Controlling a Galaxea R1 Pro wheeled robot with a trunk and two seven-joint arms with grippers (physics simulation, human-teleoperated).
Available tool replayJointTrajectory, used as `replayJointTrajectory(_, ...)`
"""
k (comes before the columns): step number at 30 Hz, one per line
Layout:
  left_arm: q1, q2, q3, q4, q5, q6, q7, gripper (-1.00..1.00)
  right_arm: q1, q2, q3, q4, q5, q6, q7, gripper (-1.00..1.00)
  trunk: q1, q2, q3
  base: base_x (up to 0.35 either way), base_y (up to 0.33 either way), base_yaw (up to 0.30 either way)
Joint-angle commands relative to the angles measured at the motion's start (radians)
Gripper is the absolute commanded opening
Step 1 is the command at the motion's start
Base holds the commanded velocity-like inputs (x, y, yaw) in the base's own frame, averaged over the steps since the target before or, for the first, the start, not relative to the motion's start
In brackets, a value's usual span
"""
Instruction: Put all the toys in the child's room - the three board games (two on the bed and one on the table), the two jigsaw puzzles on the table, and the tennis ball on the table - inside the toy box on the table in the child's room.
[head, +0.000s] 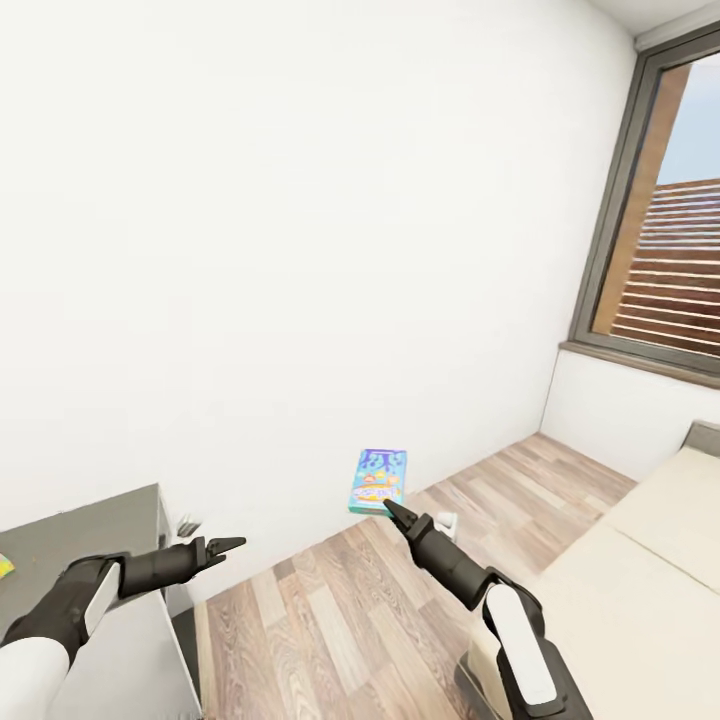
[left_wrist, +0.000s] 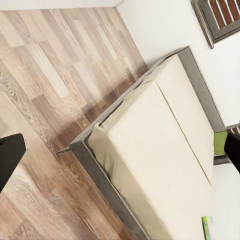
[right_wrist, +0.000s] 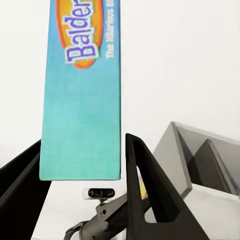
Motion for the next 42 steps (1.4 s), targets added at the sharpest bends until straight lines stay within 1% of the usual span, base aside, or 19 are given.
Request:
replayJointTrajectory(1, 0.0, 0.0, 0.001, 0.001, 0.003, 0.007, -0.001, 1.0, 0.0, 0.001, -0.002, 0.0, -0.007, 0.01, 0.002, -1.0, -0.004, 0.007, 0.003, 0.0, 0.0, 0.276)
replayJointTrajectory(16, -0.001, -0.001, 0.001, 0.001, 0.003, 0.006, -0.001, 1.0, 0.0, 0.001, 0.0, -0.001, -0.006, 0.008, 0.002, -1.0, -0.004, 0.007, 0.012, 0.0, 0.0, 0.275)
replayJointTrajectory(25, -0.001, -0.001, 0.001, 0.001, 0.003, 0.006, -0.001, 1.0, 0.0, 0.001, 0.0, -0.001, -0.004, 0.006, 0.002, -1.0, -0.004, 0.007, 0.014, 0.0, 0.0, 0.151)
replayJointTrajectory(42, 0.0, 0.0, 0.001, 0.001, 0.003, 0.006, -0.002, 1.0, 0.0, 0.001, 0.0, -0.001, 0.0, 0.006, 0.002, -1.0, -0.004, 0.007, 0.025, 0.0, 0.0, 0.261)
